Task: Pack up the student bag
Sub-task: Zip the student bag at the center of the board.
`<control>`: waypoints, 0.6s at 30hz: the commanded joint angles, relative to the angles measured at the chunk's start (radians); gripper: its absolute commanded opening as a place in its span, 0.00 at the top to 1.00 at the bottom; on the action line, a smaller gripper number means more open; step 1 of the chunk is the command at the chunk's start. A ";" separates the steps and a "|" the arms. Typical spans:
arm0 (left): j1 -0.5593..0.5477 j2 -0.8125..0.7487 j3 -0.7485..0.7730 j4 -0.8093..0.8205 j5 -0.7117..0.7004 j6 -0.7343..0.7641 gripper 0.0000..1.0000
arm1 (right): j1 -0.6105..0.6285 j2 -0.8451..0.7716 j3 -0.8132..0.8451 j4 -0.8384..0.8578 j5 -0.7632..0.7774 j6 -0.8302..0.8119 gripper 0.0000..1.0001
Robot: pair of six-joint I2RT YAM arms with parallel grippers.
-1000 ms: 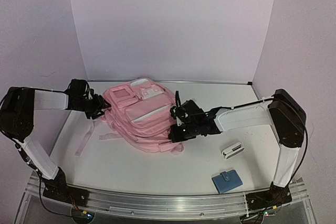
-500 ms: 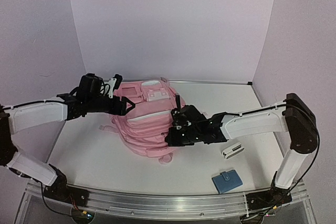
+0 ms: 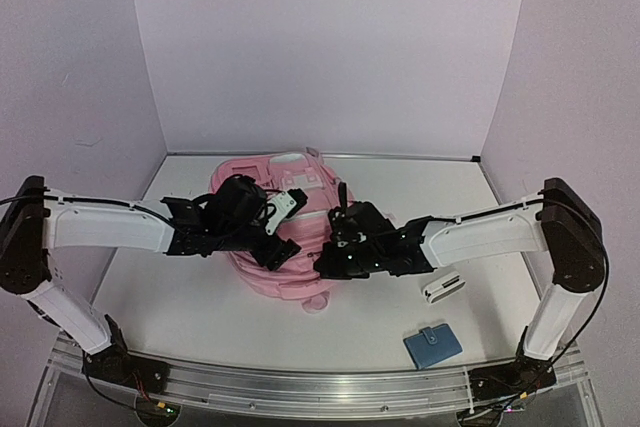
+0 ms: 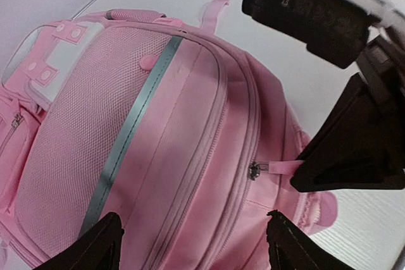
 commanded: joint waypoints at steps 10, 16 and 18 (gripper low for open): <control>-0.019 0.209 0.084 0.058 -0.237 0.159 0.77 | -0.038 -0.141 -0.101 0.014 0.097 0.052 1.00; -0.026 0.176 0.017 0.076 -0.222 0.165 1.00 | -0.144 -0.171 -0.149 -0.022 0.092 -0.001 1.00; -0.027 0.150 -0.009 0.074 -0.205 0.165 1.00 | -0.197 -0.175 -0.149 -0.036 0.078 -0.050 1.00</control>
